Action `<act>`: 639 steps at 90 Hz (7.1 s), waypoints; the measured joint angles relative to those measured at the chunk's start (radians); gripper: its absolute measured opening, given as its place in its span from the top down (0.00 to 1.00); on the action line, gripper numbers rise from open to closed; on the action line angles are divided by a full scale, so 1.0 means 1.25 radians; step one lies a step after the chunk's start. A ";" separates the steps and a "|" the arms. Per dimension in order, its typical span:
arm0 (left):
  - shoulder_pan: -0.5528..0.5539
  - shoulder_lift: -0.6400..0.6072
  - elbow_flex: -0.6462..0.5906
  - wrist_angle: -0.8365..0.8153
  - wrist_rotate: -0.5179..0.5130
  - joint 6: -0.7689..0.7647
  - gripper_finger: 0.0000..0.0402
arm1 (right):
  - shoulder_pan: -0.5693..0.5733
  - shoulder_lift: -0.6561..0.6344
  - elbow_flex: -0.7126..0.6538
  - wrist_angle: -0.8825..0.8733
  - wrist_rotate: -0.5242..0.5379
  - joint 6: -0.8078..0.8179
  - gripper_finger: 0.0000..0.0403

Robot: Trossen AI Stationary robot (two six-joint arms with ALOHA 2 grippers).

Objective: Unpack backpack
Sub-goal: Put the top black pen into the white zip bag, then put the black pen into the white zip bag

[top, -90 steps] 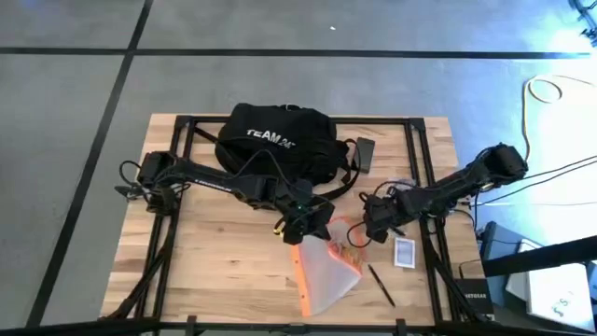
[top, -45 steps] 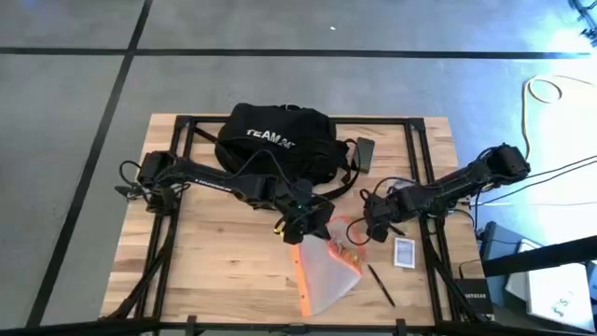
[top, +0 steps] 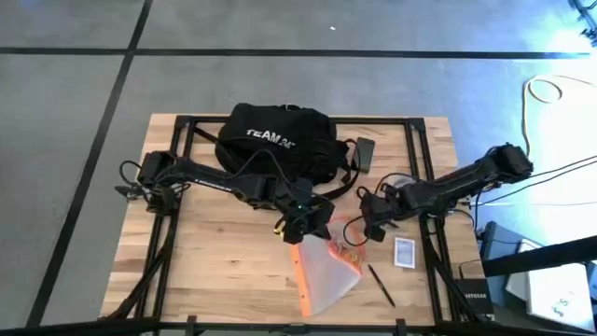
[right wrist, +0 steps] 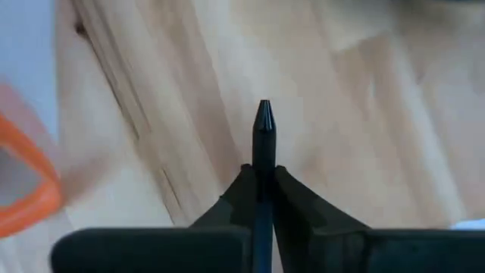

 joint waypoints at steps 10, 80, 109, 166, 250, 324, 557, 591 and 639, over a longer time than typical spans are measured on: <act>0.000 0.000 0.000 -0.002 0.000 -0.018 1.00 | 0.001 -0.062 0.037 0.000 0.009 -0.003 0.97; 0.007 0.000 0.000 -0.008 -0.001 -0.023 1.00 | 0.368 -0.246 -0.319 1.048 0.504 0.063 0.97; 0.015 0.000 0.000 -0.004 0.000 -0.022 1.00 | 0.366 -0.001 -0.317 1.183 0.543 0.328 0.97; 0.016 0.000 0.000 0.002 0.007 -0.009 1.00 | 0.183 0.211 -0.104 1.116 0.192 0.296 0.92; 0.013 0.000 0.000 -0.017 0.015 -0.022 1.00 | 0.121 -0.005 -0.010 0.689 0.053 0.106 0.36; 0.011 0.001 0.000 -0.050 0.011 -0.006 1.00 | 0.390 -0.071 -0.010 0.104 -0.031 0.755 0.44; 0.010 0.000 0.000 -0.042 0.022 0.002 1.00 | 0.500 0.209 0.180 -0.211 0.630 1.235 0.99; 0.008 0.000 0.000 -0.035 0.022 0.000 1.00 | 0.444 0.170 0.177 -0.101 0.824 1.168 0.99; 0.008 0.000 0.000 -0.018 0.022 -0.016 1.00 | 0.327 0.192 0.177 0.389 0.560 0.615 0.99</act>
